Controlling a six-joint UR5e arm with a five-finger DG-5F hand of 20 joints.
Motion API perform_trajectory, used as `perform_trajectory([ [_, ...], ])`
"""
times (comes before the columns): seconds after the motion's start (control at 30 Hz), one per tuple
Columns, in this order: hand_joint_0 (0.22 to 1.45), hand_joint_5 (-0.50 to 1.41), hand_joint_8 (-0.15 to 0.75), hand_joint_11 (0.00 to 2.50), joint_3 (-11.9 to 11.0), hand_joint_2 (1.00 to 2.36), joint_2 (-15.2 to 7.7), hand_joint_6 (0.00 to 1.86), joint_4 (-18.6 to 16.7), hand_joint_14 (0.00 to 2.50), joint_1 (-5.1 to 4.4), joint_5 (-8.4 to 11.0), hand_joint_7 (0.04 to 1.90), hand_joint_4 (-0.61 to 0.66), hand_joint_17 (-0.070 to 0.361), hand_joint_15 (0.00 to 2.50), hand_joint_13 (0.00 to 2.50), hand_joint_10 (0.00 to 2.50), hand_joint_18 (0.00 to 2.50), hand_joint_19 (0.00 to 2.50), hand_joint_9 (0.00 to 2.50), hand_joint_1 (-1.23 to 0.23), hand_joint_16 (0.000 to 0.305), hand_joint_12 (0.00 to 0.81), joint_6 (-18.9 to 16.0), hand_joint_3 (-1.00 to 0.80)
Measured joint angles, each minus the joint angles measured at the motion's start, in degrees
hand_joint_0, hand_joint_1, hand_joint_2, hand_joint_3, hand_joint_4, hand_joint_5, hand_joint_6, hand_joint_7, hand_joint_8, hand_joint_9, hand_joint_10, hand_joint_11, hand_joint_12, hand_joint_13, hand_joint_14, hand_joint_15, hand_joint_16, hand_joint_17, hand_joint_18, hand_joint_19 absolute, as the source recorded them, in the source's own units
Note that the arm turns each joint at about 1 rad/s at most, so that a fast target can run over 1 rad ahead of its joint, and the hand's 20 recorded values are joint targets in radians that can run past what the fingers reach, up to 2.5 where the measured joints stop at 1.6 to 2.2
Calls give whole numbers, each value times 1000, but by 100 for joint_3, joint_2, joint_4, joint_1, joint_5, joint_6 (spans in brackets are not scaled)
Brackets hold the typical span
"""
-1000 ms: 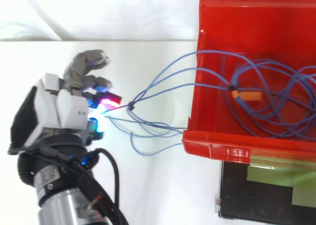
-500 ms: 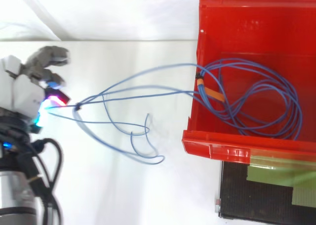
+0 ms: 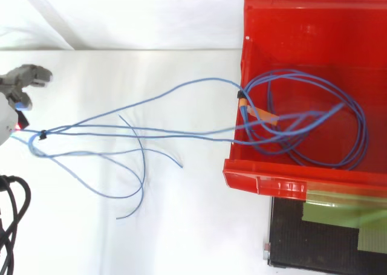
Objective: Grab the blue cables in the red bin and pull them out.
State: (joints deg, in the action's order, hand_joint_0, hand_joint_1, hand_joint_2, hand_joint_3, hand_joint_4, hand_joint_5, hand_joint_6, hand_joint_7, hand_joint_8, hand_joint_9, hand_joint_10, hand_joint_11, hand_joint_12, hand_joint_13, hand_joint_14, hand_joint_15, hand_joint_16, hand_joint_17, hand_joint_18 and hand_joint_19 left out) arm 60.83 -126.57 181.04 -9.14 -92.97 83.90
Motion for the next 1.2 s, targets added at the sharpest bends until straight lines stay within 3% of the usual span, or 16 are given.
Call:
perform_trajectory([
  [0.6,953,964,267,719,2,1000,3,762,54,19,-134,299,550,200,87,476,755,24,524,634,1152,-764,39,314,-2778,-1000],
  [0.9,952,964,269,730,1,1000,8,761,130,18,-256,650,550,193,87,476,751,24,523,634,1152,-764,39,314,-4133,-1000],
  [1.2,949,962,265,719,1,1000,5,759,371,19,-350,733,557,194,87,475,752,27,522,636,1151,-765,39,314,-5508,-1000],
])
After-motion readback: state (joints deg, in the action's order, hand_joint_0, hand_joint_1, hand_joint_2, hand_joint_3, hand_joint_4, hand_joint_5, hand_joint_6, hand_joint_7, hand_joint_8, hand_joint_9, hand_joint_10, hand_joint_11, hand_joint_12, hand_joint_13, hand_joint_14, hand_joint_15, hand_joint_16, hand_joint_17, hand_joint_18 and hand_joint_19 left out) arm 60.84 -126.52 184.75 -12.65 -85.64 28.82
